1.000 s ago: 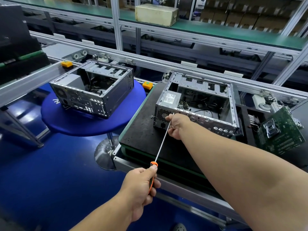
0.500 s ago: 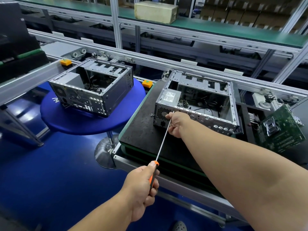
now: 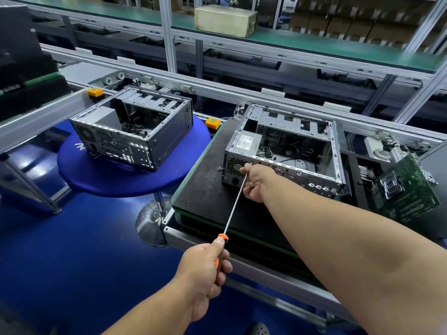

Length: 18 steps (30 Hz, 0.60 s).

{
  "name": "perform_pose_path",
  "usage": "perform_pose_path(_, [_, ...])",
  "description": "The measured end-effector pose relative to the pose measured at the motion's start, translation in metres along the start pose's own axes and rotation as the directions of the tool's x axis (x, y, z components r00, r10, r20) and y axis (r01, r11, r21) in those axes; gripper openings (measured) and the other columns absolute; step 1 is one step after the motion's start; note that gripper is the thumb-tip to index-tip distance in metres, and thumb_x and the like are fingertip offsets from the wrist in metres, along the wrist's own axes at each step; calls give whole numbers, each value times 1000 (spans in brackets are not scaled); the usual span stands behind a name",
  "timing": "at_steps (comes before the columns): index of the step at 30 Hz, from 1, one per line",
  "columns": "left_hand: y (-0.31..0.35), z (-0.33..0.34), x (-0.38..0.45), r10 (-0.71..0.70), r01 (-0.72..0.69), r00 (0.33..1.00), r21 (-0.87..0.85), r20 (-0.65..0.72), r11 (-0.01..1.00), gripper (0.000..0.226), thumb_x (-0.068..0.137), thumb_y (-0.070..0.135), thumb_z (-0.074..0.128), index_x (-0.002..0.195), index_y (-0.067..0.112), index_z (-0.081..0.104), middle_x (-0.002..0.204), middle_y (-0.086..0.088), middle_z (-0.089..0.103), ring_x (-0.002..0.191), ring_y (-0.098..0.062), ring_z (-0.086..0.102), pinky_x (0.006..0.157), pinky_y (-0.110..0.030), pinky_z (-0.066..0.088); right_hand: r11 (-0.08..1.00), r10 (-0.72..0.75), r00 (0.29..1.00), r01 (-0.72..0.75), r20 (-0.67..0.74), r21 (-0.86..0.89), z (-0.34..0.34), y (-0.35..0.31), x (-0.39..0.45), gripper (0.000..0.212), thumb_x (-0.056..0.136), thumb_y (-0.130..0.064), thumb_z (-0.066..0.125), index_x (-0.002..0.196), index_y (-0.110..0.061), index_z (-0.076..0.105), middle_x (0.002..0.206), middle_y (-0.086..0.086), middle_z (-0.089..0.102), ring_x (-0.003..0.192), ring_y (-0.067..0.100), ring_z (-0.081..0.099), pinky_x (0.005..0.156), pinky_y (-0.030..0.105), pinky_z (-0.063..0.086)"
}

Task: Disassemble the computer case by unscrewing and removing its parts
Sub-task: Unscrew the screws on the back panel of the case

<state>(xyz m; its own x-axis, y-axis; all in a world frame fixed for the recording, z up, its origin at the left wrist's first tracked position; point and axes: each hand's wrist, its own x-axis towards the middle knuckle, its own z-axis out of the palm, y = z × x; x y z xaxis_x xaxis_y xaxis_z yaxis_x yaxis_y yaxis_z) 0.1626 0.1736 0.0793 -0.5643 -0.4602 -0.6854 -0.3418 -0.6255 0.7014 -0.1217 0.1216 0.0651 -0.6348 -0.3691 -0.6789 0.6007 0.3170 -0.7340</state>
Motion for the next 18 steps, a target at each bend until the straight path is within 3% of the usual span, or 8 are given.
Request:
perform_pose_path(11, [-2,0,1,-32,32,999,-59,6,998,48,104,48,60,103,2,74,69,-6,62,50,-11,47,37,-22,30,999,17,999,-19,51,29,-5,0,-11,31,105,-41,52,86,-22,66,68,-4,31,44,8,21,40,16,28])
perform_pose_path(18, [-4,0,-1,16,-15,1000,-40,10,999,32,95,32,77,98,8,56,64,-5,58,49,-12,44,37,-22,26,1000,4,998,-6,66,21,-5,0,-19,30,106,-40,49,87,-21,63,67,-3,28,48,9,20,44,18,26])
